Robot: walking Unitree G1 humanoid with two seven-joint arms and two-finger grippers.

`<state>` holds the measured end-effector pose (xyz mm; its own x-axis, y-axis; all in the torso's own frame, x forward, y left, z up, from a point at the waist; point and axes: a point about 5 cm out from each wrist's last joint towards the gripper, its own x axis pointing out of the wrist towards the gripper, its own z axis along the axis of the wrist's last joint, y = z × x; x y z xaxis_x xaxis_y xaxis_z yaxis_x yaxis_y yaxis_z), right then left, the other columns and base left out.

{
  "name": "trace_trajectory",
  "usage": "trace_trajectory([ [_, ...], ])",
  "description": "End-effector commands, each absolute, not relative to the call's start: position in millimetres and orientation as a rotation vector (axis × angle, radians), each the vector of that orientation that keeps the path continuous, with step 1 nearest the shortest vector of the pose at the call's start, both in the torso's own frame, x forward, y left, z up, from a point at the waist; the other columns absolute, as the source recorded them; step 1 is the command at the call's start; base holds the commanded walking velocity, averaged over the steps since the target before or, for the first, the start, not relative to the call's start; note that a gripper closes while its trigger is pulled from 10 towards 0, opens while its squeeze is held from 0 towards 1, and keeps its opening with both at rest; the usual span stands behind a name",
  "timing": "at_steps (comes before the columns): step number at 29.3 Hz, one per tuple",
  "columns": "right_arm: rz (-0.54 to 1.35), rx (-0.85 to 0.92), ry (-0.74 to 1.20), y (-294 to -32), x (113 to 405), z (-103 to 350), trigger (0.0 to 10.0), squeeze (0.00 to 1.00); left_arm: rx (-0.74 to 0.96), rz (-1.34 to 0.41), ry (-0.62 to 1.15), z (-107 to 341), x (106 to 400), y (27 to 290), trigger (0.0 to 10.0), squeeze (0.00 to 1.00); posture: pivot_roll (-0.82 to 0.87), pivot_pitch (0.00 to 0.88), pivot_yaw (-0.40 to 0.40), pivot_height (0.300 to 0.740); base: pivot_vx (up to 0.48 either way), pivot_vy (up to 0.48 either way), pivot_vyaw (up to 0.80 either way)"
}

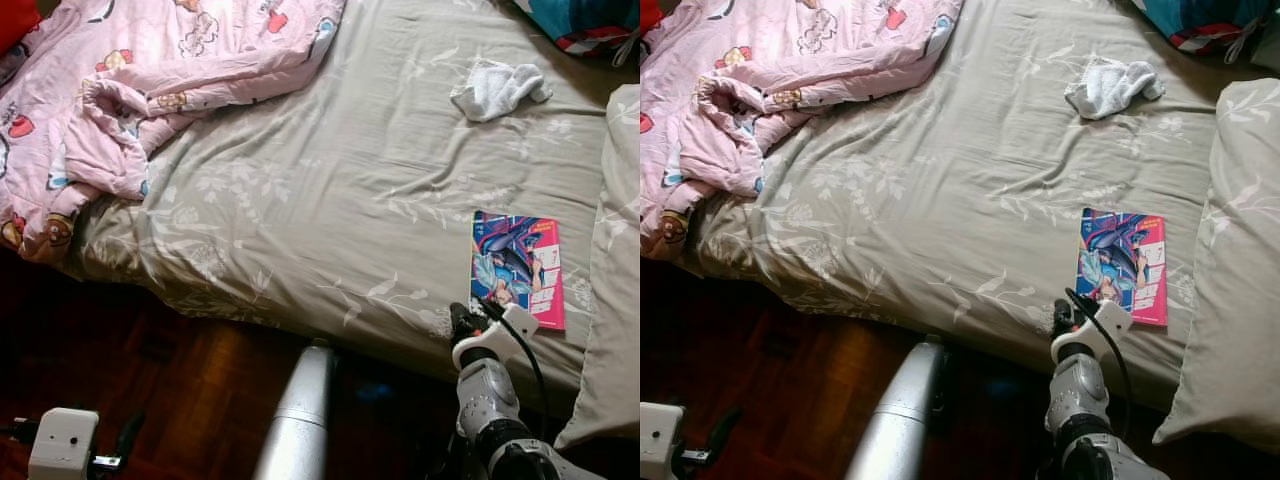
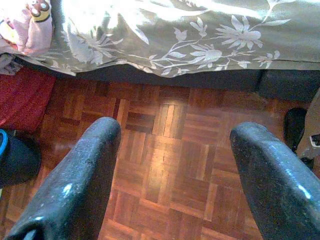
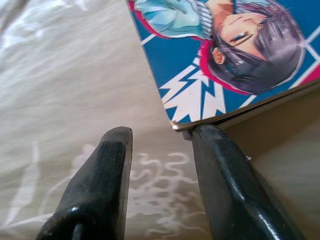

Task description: Clean up the room

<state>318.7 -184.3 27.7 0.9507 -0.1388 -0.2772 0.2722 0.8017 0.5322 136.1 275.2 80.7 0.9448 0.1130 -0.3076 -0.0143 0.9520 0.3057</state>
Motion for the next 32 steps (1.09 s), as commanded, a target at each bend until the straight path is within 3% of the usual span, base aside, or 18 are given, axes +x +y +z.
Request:
trace_trajectory([
  [1,-0.194,0.632,0.287,-174,311,16,10.0,0.0,0.301,0.098,0.372,75,128,282,10.0,0.0,0.44,0.508,0.223,0.645,0.0,0.0,0.0],
  [9,-0.183,0.619,0.308,-173,309,14,10.0,0.0,0.293,0.102,0.367,71,133,280,10.0,0.0,0.43,0.485,0.205,0.645,0.0,0.0,0.0],
  [20,-0.076,0.551,0.315,-166,299,5,10.0,0.0,0.229,0.137,0.335,47,162,268,10.0,0.0,0.31,0.354,0.098,0.645,0.0,0.0,0.0],
  [23,-0.027,0.497,0.317,-173,297,5,10.0,0.0,0.185,0.15,0.338,27,187,257,10.0,0.0,0.25,0.263,0.041,0.645,0.0,0.0,0.0],
  [26,-0.047,0.5,0.333,-177,294,2,10.0,0.0,0.17,0.159,0.348,19,194,254,10.0,0.0,0.23,0.23,0.024,0.645,0.0,0.0,0.0],
  [32,-0.113,0.406,0.424,-194,278,-13,10.0,0.0,0.106,0.22,0.426,-14,211,249,10.0,0.0,0.17,0.081,-0.032,0.645,0.0,0.0,0.0],
])
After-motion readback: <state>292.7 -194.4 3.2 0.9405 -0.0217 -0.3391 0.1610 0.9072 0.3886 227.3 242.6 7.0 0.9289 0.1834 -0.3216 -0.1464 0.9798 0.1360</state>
